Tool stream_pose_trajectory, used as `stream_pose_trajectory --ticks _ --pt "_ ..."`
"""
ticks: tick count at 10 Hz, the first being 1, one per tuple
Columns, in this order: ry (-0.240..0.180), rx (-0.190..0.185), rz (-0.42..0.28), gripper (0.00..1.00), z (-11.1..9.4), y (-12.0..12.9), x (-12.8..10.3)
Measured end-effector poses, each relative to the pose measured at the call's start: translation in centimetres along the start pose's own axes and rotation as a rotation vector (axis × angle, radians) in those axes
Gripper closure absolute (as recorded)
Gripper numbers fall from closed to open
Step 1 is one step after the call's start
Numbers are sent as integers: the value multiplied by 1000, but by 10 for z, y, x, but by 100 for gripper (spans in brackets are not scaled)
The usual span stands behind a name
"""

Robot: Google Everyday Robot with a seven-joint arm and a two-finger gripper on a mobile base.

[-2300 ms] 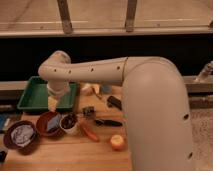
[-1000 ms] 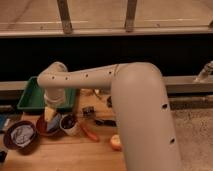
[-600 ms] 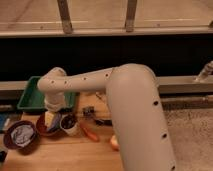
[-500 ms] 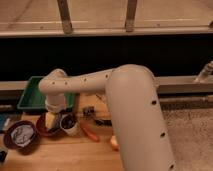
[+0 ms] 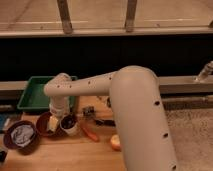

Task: Place sponge in tray

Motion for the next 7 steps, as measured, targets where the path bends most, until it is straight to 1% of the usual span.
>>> stream_pose_trajectory --ticks 3,4,5,6,7 --pt "-13 18 -12 75 -6 1 -3" --pt "-16 22 -14 82 -8 1 -5" --pt "-24 34 -23 95 -13 1 -8" --pt "-28 40 -29 99 -16 1 -10" --pt "-34 49 -36 100 -20 1 -12"
